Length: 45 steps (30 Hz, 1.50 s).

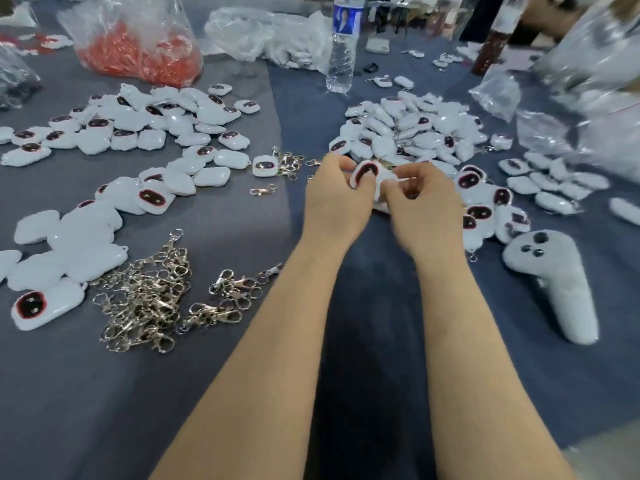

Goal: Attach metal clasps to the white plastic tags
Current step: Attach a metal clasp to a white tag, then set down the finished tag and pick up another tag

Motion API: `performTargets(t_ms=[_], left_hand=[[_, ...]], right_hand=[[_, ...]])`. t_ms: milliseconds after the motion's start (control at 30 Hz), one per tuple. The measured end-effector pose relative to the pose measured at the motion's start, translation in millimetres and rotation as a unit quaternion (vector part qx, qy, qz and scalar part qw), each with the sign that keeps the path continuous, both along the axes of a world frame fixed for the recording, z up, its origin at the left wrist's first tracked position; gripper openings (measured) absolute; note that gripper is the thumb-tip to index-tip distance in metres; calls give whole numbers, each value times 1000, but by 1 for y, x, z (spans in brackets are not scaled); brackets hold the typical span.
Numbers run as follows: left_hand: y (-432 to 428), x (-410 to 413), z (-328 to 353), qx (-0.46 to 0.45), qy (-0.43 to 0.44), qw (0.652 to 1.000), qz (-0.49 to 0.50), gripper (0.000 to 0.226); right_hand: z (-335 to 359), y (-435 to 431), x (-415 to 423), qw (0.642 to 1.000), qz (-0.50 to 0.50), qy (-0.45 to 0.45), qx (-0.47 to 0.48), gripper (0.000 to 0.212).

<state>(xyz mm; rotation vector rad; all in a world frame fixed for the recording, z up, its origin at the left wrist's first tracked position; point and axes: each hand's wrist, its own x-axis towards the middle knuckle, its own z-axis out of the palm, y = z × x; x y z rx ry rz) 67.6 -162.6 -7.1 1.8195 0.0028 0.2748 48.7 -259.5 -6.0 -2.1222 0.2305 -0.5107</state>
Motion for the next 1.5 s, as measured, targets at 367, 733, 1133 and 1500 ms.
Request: performTargets(t_ms=[367, 733, 1133, 1500], left_hand=[[-100, 25, -28, 32, 13, 998, -47, 23], [-93, 25, -15, -162, 44, 986, -3, 14], [83, -1, 8, -221, -23, 949, 222, 11], [226, -52, -2, -281, -38, 871, 401, 18]], right_hand=[[-26, -65, 15, 989, -148, 25, -5, 23], [-18, -54, 14, 987, -156, -46, -16, 25], [-13, 116, 5, 982, 181, 58, 8, 13], [-29, 246, -26, 896, 341, 119, -260, 50]])
